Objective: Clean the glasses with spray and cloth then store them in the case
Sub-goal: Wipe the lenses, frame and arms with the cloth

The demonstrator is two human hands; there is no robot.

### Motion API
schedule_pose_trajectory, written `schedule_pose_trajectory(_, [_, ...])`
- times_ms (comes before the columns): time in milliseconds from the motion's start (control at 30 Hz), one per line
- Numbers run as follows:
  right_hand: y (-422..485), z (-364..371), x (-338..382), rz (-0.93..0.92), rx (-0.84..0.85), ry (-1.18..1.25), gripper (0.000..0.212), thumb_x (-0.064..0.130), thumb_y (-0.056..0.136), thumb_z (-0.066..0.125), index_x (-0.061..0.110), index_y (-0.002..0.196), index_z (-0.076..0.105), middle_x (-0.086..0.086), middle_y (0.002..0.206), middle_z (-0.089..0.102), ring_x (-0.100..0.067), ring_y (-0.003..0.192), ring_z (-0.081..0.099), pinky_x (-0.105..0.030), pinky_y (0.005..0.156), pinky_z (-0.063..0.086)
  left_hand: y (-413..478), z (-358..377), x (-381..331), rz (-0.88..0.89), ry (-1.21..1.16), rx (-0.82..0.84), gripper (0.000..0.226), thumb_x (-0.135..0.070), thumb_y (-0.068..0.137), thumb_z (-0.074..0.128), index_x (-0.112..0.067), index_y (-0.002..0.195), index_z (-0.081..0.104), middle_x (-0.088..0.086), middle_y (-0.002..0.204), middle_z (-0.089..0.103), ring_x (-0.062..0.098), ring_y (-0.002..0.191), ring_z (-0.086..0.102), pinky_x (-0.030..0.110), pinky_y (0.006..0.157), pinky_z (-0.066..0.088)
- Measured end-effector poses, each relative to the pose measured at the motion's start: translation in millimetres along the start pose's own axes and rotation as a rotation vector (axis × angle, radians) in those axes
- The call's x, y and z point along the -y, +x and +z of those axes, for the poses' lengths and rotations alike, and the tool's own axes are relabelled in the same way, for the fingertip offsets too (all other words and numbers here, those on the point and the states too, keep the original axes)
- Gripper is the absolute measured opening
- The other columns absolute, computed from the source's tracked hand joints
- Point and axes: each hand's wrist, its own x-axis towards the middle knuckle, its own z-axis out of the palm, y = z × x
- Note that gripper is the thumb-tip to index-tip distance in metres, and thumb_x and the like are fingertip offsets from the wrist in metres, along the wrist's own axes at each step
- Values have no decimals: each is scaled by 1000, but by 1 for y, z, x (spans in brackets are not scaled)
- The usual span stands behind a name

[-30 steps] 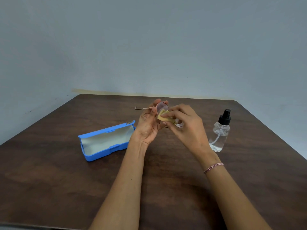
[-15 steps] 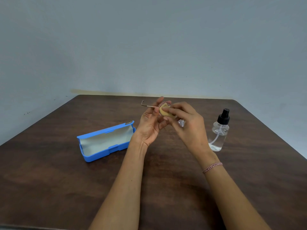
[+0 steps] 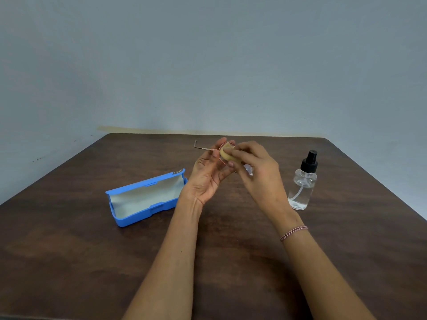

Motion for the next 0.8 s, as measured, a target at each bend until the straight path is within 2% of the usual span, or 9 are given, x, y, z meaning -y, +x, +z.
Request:
schedule_pose_trajectory(200, [0,-5,-5,59,-30,-76,26,9,83,68,12,109,68,1,98,61,-14,86,58,-27,74,52,-1,0,1,-27,25,-4,44,-33,51,90,-19,90,75,2,105,71,18,92,69,30,67,59])
schedule_pose_trajectory(267, [0,-3,-4,68,-43,-78,26,9,83,68,12,109,68,0,98,61,-16,86,58,-30,74,53,-2,1,0,-38,30,3,44,-33,50,90,-20,88,75,2,106,71,18,90,70,31,66,59])
schedule_pose_trajectory(433, [0,-2,0,32,-68,-75,26,6,83,67,12,109,68,2,99,61,-16,91,59,-26,77,51,-5,3,-2,-70,65,14,41,-33,49,91,-23,86,75,-2,104,72,14,86,69,33,64,59])
schedule_pose_trajectory(533, [0,-2,1,27,-77,-75,25,6,84,66,11,109,68,1,100,62,-18,93,58,-27,79,51,-5,3,-4,-61,119,15,40,-35,50,90,-26,86,76,-4,104,72,12,91,68,33,69,58])
schedule_pose_trajectory(633, [0,-1,0,31,-75,-88,25,5,84,66,12,108,69,1,100,63,-18,95,58,-26,81,50,-5,4,-5,-57,172,6,38,-34,58,83,-30,95,75,-7,104,71,9,92,67,31,76,58])
schedule_pose_trajectory(700, [0,-1,0,35,-72,-92,26,3,83,66,12,107,69,1,100,63,-18,95,58,-21,83,46,-6,5,-5,-78,215,-12,37,-33,62,75,-33,99,73,-10,100,71,4,86,66,28,76,58])
schedule_pose_trajectory(800, [-1,0,0,54,-87,-87,26,3,82,66,12,106,69,1,101,63,-17,96,58,-18,84,45,-6,5,-3,-91,265,-38,43,-44,50,85,-31,90,76,-10,86,72,1,80,67,23,70,57])
